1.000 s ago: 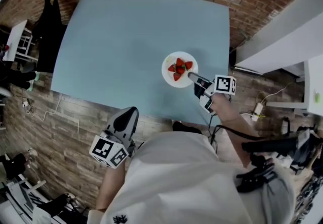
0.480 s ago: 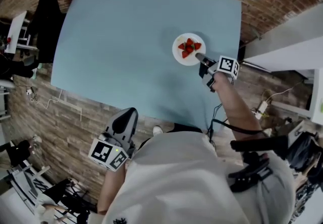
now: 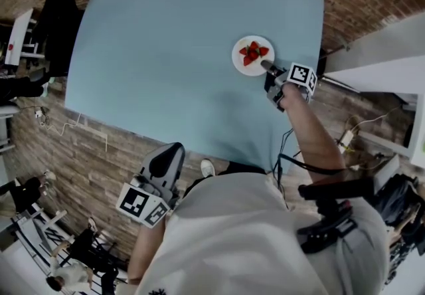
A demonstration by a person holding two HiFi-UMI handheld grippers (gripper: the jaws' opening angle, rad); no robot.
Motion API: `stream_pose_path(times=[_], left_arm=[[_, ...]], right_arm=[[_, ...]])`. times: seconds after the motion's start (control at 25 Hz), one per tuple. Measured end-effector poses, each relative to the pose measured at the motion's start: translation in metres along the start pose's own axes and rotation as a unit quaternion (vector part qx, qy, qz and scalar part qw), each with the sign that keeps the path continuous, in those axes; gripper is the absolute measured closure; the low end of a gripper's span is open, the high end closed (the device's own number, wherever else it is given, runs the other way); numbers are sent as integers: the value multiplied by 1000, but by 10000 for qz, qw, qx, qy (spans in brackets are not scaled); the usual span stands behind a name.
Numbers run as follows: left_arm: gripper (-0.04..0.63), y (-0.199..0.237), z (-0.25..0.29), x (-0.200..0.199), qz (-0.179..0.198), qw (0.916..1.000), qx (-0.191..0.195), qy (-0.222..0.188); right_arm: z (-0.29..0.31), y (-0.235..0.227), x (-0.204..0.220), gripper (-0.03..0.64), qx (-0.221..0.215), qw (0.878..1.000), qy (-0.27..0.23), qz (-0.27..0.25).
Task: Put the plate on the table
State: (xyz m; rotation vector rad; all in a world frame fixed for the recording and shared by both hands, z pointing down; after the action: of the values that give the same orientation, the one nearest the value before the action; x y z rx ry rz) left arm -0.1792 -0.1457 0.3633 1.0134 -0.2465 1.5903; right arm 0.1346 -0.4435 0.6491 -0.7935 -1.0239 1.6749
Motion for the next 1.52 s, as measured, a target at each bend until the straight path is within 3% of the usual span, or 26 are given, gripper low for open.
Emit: stream_pose_path(times=[0.12, 0.28, 0.48, 0.76, 1.0, 1.24, 1.36, 1.52], left_arm=[[581, -1, -4, 2, 8, 10000, 44, -14], [581, -7, -7, 6, 79, 9999, 135, -57], [582, -11, -10, 6, 175, 9994, 281, -119], [581, -13, -18, 10, 321, 9987, 349, -197], [582, -15, -28, 17, 306, 9988, 284, -268], [581, -14, -41, 28, 227, 9989, 239, -341], [583, -12, -49, 35, 171, 9989, 229, -379], [581, -13, -57, 41, 192, 9988, 215, -407]], right_arm=[[-1, 0, 1, 588, 276, 9996, -28, 55], [4, -1, -5, 583, 596, 9977, 9, -322], [9, 18, -6, 467, 1231, 9888, 95, -845], [18, 37, 1, 443, 2263, 9579, 246, -1750], [22, 42, 5, 443, 2774, 9331, 290, -2269], [23, 45, 10, 428, 2993, 9176, 320, -2597], [23, 44, 15, 360, 2872, 9202, 391, -2631], [18, 41, 18, 350, 2827, 9224, 395, -2603]])
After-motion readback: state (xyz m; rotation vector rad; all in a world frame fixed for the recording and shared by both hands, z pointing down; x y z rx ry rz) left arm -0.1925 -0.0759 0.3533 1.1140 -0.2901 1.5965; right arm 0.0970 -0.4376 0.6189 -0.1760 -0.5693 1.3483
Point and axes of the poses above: the fingertips, and each gripper's own axes: z forward along the fingers, y to its left, x out of its underside, the point moved 10 cm from there along -z, backward along the fingers, and after that the axes turned 12 degrees about y, right-handed, at the moved point
